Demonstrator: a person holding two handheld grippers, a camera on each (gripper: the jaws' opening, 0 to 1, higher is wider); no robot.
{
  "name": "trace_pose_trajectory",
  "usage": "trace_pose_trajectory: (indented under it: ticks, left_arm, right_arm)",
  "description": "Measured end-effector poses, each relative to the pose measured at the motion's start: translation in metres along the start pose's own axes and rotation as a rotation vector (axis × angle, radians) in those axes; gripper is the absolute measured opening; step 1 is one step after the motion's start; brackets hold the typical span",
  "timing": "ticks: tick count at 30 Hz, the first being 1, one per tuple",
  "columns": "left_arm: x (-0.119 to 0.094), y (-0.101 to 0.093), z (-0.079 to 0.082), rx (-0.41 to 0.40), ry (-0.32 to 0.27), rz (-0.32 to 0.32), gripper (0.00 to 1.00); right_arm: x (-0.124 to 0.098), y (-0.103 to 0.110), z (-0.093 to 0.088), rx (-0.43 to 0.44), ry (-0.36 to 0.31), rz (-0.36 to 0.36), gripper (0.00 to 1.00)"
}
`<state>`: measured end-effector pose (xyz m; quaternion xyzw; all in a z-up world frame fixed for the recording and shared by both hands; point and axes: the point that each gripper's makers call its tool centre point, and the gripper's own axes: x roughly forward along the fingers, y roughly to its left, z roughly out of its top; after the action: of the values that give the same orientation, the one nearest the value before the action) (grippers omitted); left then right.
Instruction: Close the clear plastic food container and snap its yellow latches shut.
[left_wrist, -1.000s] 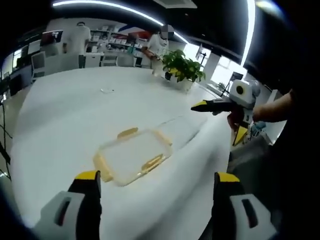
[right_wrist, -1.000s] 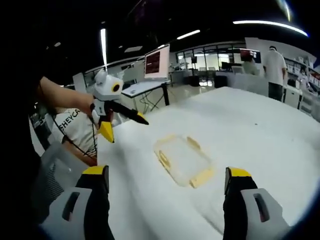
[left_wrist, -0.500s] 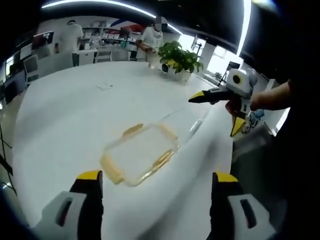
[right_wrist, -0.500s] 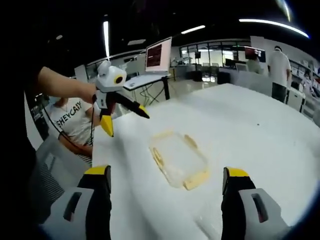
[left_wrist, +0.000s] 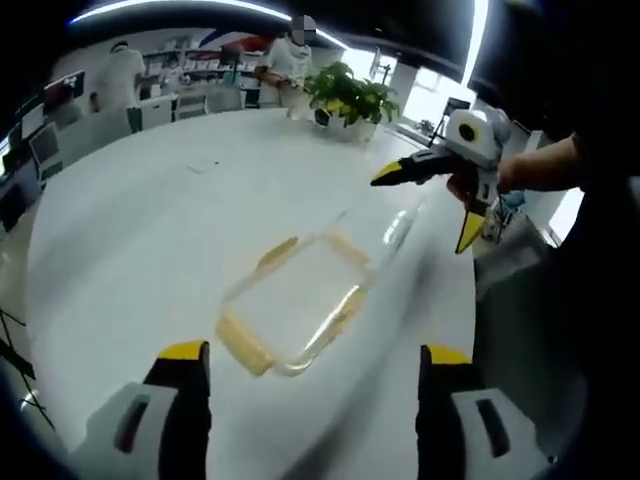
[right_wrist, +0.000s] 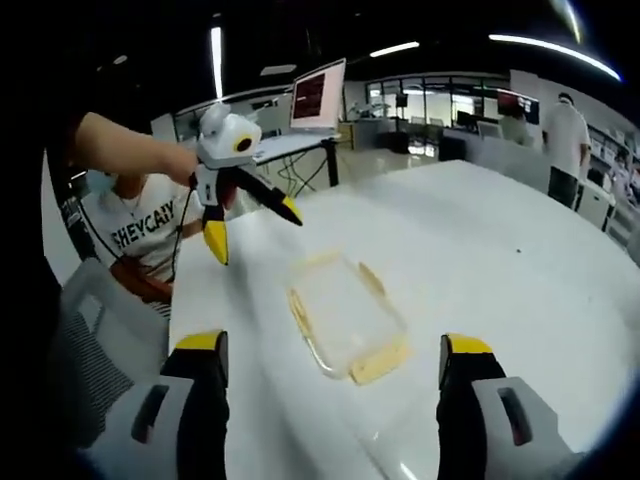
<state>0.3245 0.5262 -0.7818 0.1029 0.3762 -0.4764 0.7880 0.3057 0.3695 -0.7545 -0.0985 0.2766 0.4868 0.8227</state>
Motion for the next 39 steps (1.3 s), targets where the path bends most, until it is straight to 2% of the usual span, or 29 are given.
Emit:
trace_pose_trajectory:
  ticks: [10, 14, 17, 21, 31, 36, 39]
  left_arm:
    - [0.012, 0.006, -0.004, 0.046, 0.046, -0.02, 0.81]
    - [0.016, 0.01, -0.01, 0.076, 0.077, -0.027, 0.79]
    - [0.017, 0.015, -0.014, 0.105, 0.105, -0.03, 0.79]
    - [0.019, 0.02, -0.013, 0.115, 0.115, -0.031, 0.76]
    - [0.03, 0.031, -0.018, 0.215, 0.183, -0.045, 0.71]
    - [0.033, 0.036, -0.021, 0.246, 0.213, -0.058, 0.68]
    - [0.035, 0.041, -0.022, 0.283, 0.236, -0.063, 0.67]
  right_arm:
    - [0.01, -0.004, -0.01, -0.009, 0.047, 0.013, 0.8]
    - [0.014, -0.008, -0.011, -0.02, 0.056, 0.014, 0.79]
    - [0.018, -0.013, -0.013, -0.034, 0.076, 0.013, 0.78]
    - [0.023, -0.017, -0.016, -0.053, 0.108, 0.016, 0.78]
    - [0.036, -0.024, -0.023, -0.129, 0.163, 0.039, 0.72]
    - [0.041, -0.025, -0.024, -0.134, 0.18, 0.054, 0.71]
    - [0.043, -0.027, -0.025, -0.135, 0.19, 0.065, 0.67]
